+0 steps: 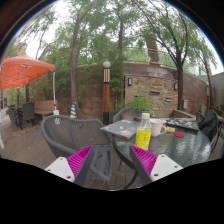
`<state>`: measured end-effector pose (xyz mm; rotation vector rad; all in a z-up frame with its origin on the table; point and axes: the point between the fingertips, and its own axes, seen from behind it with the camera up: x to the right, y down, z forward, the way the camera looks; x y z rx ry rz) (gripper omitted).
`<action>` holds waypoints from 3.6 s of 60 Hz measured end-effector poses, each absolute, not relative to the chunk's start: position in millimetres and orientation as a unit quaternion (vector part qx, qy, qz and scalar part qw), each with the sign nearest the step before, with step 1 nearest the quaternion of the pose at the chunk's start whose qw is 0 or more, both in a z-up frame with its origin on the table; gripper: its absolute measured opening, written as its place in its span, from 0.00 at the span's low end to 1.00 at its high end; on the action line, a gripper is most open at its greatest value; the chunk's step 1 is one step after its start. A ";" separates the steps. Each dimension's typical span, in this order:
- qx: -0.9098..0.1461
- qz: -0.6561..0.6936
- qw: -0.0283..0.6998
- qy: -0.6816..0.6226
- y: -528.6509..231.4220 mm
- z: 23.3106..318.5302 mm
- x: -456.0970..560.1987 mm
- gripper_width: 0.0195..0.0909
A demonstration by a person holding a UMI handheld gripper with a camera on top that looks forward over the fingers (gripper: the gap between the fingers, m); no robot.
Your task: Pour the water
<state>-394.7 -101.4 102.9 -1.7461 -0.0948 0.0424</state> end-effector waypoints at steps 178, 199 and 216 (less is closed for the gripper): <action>-0.633 0.124 0.762 0.059 171.2 285.6 -11.8 0.25; -0.742 -0.040 0.669 0.035 217.1 24.0 156.6 0.25; -0.762 -0.067 0.641 0.054 222.0 -18.0 173.0 0.26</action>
